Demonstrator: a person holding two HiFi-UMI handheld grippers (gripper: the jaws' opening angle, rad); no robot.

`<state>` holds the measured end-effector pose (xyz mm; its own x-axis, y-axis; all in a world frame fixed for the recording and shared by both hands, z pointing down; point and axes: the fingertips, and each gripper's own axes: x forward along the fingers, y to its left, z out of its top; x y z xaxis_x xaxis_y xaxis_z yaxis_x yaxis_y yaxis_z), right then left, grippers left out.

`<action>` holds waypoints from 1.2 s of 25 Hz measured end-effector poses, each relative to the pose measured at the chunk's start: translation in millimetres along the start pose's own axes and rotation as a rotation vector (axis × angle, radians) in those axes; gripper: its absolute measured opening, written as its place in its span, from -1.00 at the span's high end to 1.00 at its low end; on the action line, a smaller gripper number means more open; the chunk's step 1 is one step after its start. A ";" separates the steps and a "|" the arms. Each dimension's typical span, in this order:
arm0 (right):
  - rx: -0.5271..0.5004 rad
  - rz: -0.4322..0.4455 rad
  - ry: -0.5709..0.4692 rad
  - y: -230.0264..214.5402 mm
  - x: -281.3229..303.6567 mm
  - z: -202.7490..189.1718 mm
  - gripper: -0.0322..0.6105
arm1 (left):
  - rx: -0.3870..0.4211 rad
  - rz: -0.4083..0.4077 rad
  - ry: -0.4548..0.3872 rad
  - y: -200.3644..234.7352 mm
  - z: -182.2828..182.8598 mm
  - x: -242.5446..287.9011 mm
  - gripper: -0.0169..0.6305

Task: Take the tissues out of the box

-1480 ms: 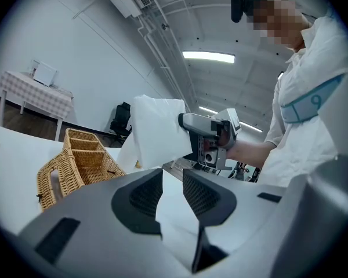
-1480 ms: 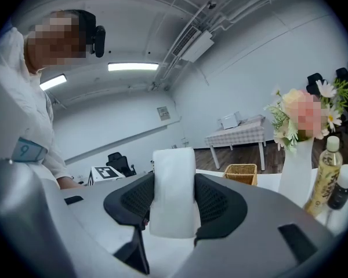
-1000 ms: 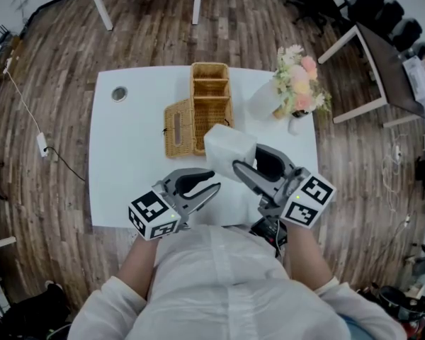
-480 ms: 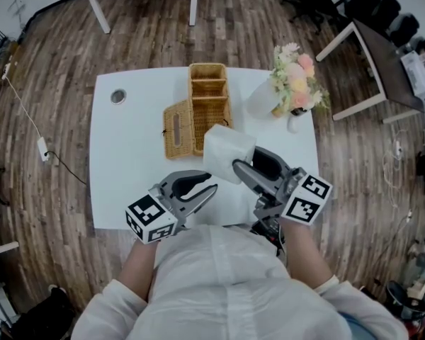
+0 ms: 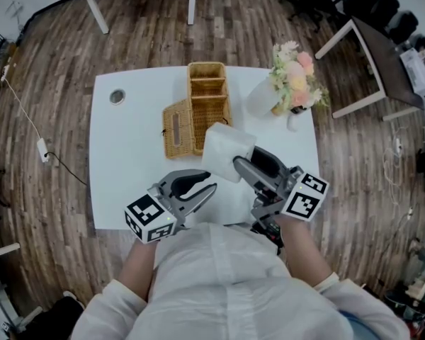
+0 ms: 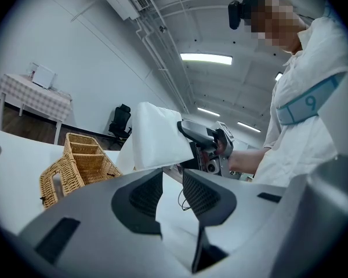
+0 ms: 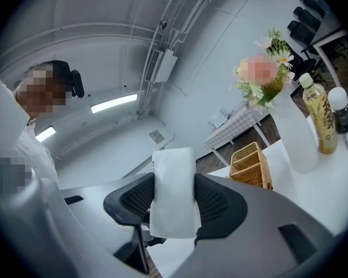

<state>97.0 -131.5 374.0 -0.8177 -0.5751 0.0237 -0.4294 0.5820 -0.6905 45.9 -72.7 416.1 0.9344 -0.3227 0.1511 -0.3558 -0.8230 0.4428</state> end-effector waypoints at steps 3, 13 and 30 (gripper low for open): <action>0.023 0.004 -0.013 -2.7 -0.1 1.8 0.17 | 0.001 -0.002 0.002 1.0 -0.3 1.0 0.65; 0.051 0.006 -0.014 -4.7 -0.3 -0.1 0.17 | 0.003 -0.008 -0.001 1.2 0.5 1.8 0.65; 0.054 0.014 0.004 -2.0 0.6 -1.8 0.17 | -0.003 -0.016 -0.001 -1.6 -0.4 4.2 0.65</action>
<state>96.6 -131.9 376.7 -0.8252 -0.5647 0.0166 -0.3965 0.5581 -0.7289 50.4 -72.5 416.4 0.9399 -0.3100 0.1430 -0.3408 -0.8266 0.4479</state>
